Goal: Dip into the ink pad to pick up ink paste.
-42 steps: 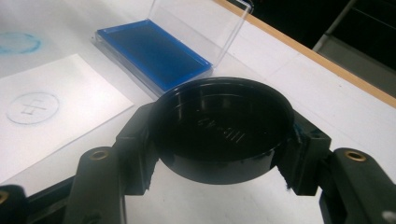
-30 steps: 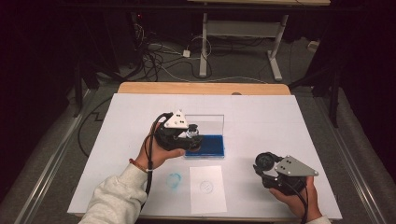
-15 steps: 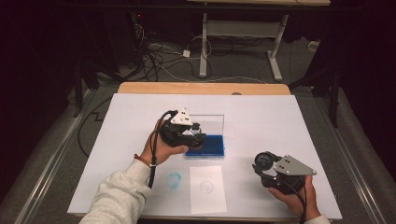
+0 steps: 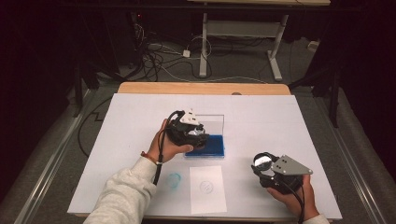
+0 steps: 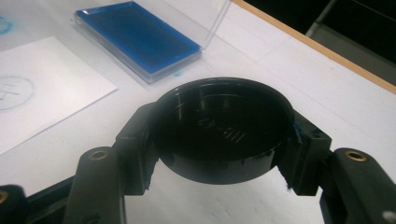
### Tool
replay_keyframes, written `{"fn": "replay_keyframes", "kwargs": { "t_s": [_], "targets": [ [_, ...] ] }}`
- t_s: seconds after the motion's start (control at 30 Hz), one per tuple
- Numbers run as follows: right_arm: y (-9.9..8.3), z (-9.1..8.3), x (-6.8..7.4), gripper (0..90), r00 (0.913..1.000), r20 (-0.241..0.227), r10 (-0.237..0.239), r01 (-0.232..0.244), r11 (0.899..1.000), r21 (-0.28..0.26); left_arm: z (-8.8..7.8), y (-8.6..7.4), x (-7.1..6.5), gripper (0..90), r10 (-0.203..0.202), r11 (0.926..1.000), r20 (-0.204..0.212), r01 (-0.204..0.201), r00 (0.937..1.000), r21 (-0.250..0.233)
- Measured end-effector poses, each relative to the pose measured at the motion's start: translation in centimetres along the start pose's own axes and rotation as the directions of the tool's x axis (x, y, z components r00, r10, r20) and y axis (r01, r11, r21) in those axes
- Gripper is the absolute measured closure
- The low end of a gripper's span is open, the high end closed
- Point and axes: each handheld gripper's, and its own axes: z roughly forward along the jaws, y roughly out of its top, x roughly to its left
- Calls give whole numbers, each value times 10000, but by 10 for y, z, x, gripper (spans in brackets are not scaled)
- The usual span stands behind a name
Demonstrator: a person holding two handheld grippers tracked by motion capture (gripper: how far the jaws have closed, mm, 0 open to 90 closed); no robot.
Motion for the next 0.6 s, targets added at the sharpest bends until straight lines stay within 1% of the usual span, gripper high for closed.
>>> {"fn": "replay_keyframes", "kwargs": {
  "t_s": [0.03,0.1,0.17,0.23,0.33,0.43,0.5,0.53,0.6],
  "targets": [
    [1,-1,-1,386,10000,16,63,-63,10000,-40,3,-1,1,548,-14,10000,-93,15,10000,53],
    [1,-1,-1,386,9999,48,95,-94,9999,-109,9,-3,3,548,-127,9999,52,126,9999,55],
    [1,0,0,386,10000,-16,5,-5,10000,-36,13,-4,4,548,-98,9998,-79,99,9999,147],
    [0,3,0,386,10000,-48,-55,56,9999,137,17,-5,4,548,-142,9997,-65,144,9999,203],
    [-3,5,0,385,9999,-124,-80,84,9993,371,23,-7,5,548,-121,9987,-159,129,9998,494],
    [-3,6,0,385,9998,-185,-120,128,9989,454,27,-10,6,548,-232,9983,-176,241,9996,523],
    [-3,6,0,385,9998,-174,-91,99,9989,462,29,-13,6,547,-301,9980,-117,308,9995,558],
    [-3,6,0,385,9998,-191,-97,106,9989,464,29,-15,6,548,-353,9979,-215,364,9991,531],
    [-3,6,0,385,9997,-186,-145,154,9988,474,30,-17,5,548,-359,9978,-206,370,9991,556]
  ]
}}
